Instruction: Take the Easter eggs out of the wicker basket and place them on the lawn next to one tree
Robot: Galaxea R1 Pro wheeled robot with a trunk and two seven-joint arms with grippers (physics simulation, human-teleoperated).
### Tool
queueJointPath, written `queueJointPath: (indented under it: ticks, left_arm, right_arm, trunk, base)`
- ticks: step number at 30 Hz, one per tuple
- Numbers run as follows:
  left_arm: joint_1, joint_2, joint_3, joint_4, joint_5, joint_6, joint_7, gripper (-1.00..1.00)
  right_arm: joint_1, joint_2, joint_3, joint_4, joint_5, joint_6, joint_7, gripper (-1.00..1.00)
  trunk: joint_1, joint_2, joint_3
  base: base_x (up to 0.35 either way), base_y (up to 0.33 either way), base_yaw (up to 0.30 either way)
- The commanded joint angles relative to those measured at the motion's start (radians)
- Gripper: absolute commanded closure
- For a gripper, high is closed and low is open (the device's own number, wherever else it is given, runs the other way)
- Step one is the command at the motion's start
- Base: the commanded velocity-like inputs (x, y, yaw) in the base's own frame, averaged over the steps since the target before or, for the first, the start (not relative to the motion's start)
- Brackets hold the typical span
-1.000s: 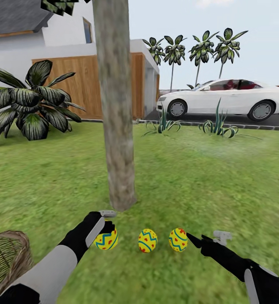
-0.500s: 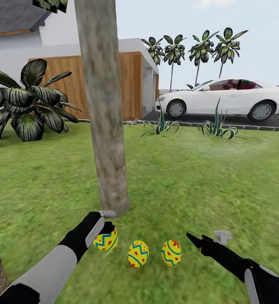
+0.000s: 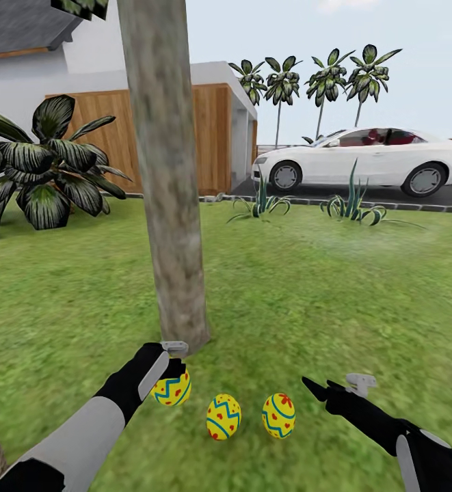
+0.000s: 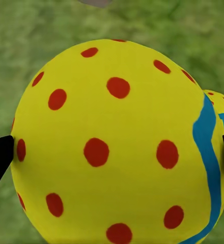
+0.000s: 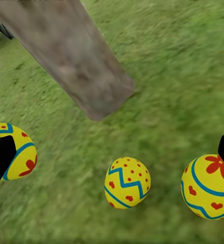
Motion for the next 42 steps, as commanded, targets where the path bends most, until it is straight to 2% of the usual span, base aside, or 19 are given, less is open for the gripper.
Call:
queueJointPath:
  ticks: [1, 3, 14, 20, 32, 42]
  left_arm:
    - [-0.001, 0.001, -0.004, -0.001, 0.011, 0.002, 0.009, 1.00]
    - [-0.001, 0.001, -0.003, -0.001, 0.011, 0.001, 0.009, 1.00]
    - [-0.001, 0.001, -0.003, -0.001, 0.011, -0.001, 0.008, 1.00]
    - [-0.001, 0.002, -0.004, 0.000, 0.008, -0.030, 0.005, 1.00]
    - [-0.001, 0.001, -0.005, 0.032, 0.009, -0.064, 0.004, 1.00]
    - [-0.001, 0.001, -0.006, 0.039, 0.004, -0.067, 0.004, 1.00]
  right_arm:
    - [-0.001, 0.001, -0.002, -0.001, -0.004, 0.008, 0.003, -1.00]
    - [-0.001, 0.001, -0.002, -0.001, -0.004, 0.008, 0.003, -1.00]
    - [-0.001, 0.001, -0.002, -0.001, -0.005, 0.008, 0.003, -1.00]
    - [-0.001, 0.001, -0.002, -0.001, -0.004, 0.008, 0.003, -1.00]
    - [-0.001, 0.001, -0.001, -0.001, -0.004, 0.009, 0.003, -1.00]
    - [-0.001, 0.001, 0.000, -0.001, -0.002, 0.009, 0.003, -1.00]
  trunk:
    - [0.000, 0.000, -0.001]
    - [0.000, 0.000, -0.001]
    - [0.005, -0.003, -0.044]
    - [0.007, -0.004, -0.067]
    - [0.007, -0.004, -0.067]
    - [0.012, -0.007, -0.105]
  base:
    - [0.000, 0.000, 0.000]
    - [0.000, 0.000, 0.000]
    - [0.000, 0.000, 0.000]
    - [0.000, 0.000, 0.000]
    - [0.000, 0.000, 0.000]
    - [0.000, 0.000, 0.000]
